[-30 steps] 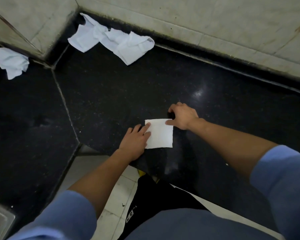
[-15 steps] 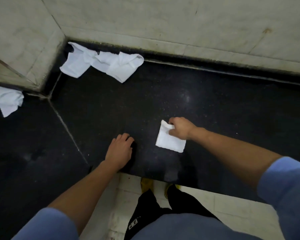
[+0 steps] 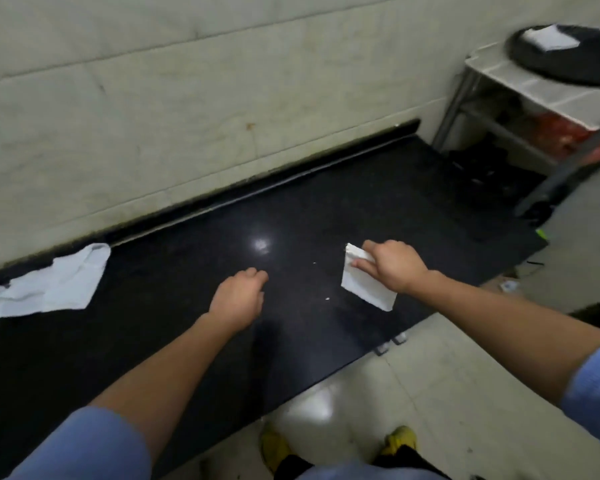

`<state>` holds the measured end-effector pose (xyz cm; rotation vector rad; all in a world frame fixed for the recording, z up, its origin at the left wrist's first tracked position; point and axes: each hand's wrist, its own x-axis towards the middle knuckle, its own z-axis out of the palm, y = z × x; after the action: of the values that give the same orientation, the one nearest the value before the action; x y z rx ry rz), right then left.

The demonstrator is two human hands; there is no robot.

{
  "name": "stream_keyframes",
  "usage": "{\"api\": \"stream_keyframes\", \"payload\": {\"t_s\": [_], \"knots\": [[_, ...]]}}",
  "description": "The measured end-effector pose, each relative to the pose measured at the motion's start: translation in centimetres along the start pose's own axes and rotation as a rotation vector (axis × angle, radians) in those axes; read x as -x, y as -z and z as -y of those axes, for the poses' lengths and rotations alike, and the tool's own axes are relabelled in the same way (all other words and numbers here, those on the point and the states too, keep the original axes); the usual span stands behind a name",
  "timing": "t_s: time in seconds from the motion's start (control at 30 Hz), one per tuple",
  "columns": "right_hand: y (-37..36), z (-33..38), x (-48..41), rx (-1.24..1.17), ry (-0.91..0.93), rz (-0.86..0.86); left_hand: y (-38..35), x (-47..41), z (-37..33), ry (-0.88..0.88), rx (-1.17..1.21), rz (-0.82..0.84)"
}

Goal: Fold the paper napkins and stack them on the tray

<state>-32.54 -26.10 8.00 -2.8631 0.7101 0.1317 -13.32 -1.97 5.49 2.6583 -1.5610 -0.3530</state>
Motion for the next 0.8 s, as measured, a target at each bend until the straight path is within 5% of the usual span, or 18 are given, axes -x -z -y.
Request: {"api": "stream_keyframes", "payload": {"t_s": [0.4, 0.8], "knots": [[7.4, -28.2, 14.2, 0.0, -0.278, -0.144, 0.7, -14.3, -32.4, -0.379, -0.009, -0.043], [17.7, -47.2, 12.7, -0.036, -0.35, -0.251, 7.4, -29.0, -48.8, -0.58, -0.05, -0.163]]}}
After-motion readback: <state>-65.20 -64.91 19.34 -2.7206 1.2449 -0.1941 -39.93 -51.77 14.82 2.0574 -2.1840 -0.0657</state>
